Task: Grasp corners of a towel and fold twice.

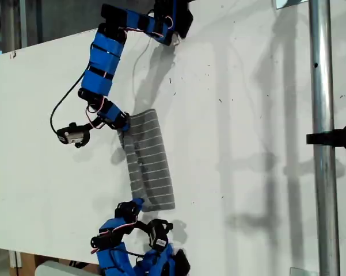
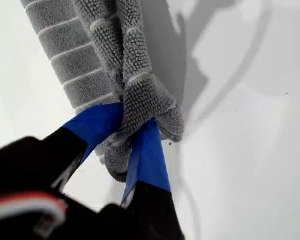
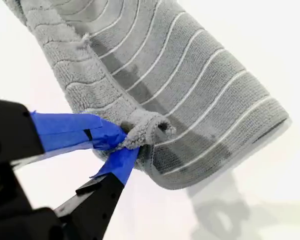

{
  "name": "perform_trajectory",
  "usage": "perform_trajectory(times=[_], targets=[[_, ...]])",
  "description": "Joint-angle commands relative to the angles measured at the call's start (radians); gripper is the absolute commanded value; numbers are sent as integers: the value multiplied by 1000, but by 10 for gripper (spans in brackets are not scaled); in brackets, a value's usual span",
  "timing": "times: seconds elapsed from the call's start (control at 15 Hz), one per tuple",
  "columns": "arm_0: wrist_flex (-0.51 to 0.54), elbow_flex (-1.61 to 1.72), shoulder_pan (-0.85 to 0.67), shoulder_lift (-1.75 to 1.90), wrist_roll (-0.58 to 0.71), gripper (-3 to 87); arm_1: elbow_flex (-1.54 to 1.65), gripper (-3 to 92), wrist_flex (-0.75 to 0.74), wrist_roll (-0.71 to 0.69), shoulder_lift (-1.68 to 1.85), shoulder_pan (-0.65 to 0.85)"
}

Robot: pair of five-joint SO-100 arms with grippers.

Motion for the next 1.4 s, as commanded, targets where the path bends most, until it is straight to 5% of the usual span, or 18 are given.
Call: perform_trajectory(times=[0.0, 0.33, 0.87, 1.07, 1.27, 1.33], targets=[[-66, 52, 109, 26, -101, -28, 91, -2, -25, 57, 64, -57], [-176, 219, 253, 34, -287, -27, 186, -2, -31, 127, 12, -127], [-367, 456, 219, 40, -334, 7, 169, -2, -89, 132, -158, -31], [-281, 459, 198, 54, -365, 158, 156, 39, -8, 150, -104, -6], [-124, 459, 178, 178, -436, 212, 184, 408, 117, 201, 12, 31], [-81, 485, 166, 250, -465, 217, 187, 373, 156, 216, 46, 35]])
